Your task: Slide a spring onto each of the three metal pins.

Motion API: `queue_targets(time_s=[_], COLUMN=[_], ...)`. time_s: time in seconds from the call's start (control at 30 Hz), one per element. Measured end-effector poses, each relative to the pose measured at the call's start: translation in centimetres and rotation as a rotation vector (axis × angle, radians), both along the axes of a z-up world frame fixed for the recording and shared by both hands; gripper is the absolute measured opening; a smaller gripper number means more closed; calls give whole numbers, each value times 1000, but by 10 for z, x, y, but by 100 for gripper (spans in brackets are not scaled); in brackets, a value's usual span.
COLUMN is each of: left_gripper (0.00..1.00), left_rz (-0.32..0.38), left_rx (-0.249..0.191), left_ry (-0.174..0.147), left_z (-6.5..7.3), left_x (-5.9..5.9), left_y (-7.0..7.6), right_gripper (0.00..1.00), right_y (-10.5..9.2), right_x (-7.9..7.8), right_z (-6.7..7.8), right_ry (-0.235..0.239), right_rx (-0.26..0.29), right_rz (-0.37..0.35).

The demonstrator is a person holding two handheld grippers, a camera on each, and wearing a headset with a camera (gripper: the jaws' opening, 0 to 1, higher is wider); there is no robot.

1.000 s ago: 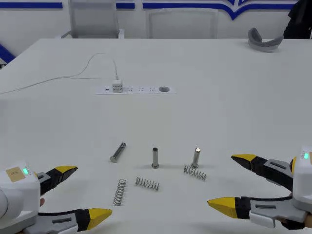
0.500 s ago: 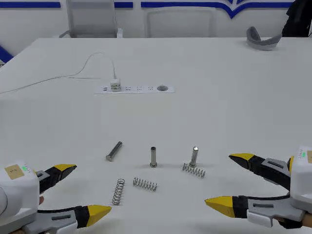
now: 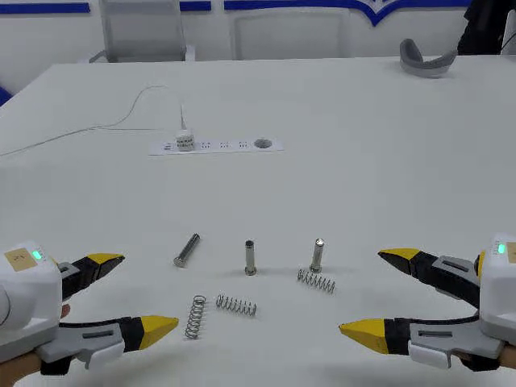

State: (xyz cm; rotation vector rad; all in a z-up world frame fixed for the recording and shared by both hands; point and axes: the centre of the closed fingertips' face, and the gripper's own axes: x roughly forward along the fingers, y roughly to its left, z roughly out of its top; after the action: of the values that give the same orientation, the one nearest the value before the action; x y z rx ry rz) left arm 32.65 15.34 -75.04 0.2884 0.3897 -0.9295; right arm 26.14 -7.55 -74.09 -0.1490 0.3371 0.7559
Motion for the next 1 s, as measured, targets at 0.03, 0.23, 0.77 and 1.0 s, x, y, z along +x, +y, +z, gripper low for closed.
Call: queue_targets(time_s=[0.03, 0.23, 0.77, 1.0], left_gripper=[75, 72, 58, 50], left_rz=[0, 3, 5, 19], left_rx=[0, 17, 60, 83], left_ry=[-1, -15, -18, 9], left_z=[1, 4, 8, 8], left_x=[2, 16, 49, 66], left_y=[0, -3, -17, -24], right_gripper=[76, 76, 76, 76], right_y=[0, -1, -1, -1], right_x=[0, 0, -1, -1], right_z=[0, 0, 0, -1], right_ry=[0, 1, 2, 5], right_rx=[1, 2, 5, 7], right_rz=[-1, -6, -4, -4])
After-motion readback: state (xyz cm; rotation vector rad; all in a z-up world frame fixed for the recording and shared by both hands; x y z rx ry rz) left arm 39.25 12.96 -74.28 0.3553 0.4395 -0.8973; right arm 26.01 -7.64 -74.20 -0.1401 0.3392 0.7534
